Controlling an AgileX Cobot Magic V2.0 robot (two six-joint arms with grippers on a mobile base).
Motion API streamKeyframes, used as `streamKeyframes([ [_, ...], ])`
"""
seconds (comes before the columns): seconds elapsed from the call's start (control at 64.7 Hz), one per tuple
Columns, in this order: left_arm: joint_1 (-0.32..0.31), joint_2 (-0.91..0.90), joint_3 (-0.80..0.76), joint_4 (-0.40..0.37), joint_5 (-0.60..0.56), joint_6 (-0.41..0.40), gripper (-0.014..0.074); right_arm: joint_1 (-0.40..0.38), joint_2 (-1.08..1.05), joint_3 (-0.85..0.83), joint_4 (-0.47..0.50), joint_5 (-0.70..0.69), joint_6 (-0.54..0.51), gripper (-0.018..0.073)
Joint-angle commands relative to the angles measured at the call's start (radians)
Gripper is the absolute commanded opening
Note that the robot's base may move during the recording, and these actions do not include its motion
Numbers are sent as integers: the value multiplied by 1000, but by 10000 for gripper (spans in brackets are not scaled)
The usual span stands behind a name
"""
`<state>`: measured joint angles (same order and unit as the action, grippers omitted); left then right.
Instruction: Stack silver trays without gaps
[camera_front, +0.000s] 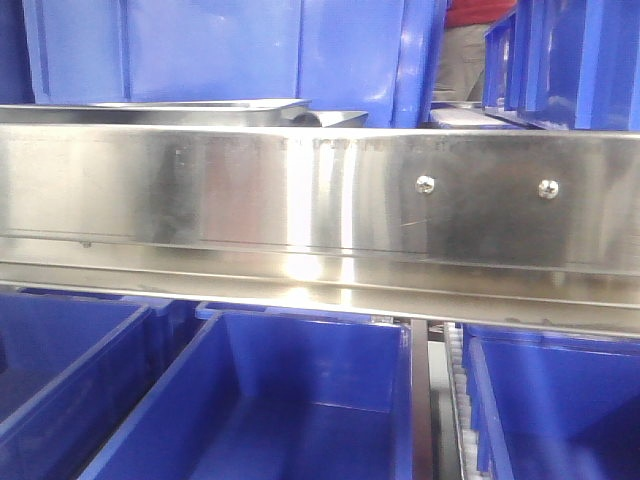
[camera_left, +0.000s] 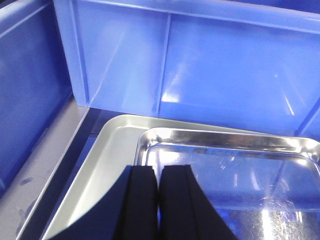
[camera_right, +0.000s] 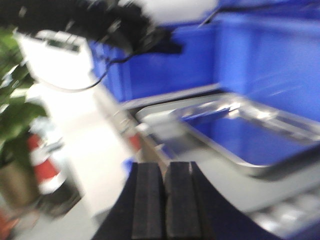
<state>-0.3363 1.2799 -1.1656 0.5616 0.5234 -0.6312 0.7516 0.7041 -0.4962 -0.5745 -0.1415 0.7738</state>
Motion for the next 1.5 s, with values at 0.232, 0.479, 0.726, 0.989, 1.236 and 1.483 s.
streamKeyframes([
  [0.232, -6, -10, -6, 0, -16, 0, 4, -181, -462, 228, -58, 79, -6, -69],
  [0.479, -6, -10, -6, 0, -16, 0, 4, -317, -704, 474, -60, 9, -6, -69],
  [0.726, -6, -8, -6, 2, -25, 0, 4, -407, -704, 496, -72, 25, 3, -69],
  [0.989, -6, -8, -6, 2, -25, 0, 4, -511, -704, 496, -72, 102, 3, -69],
  [1.236, -6, -8, -6, 2, -25, 0, 4, -537, -704, 496, -72, 184, 3, -69],
  [1.483, -6, -8, -6, 2, -25, 0, 4, -537, -704, 496, -72, 189, 3, -69],
])
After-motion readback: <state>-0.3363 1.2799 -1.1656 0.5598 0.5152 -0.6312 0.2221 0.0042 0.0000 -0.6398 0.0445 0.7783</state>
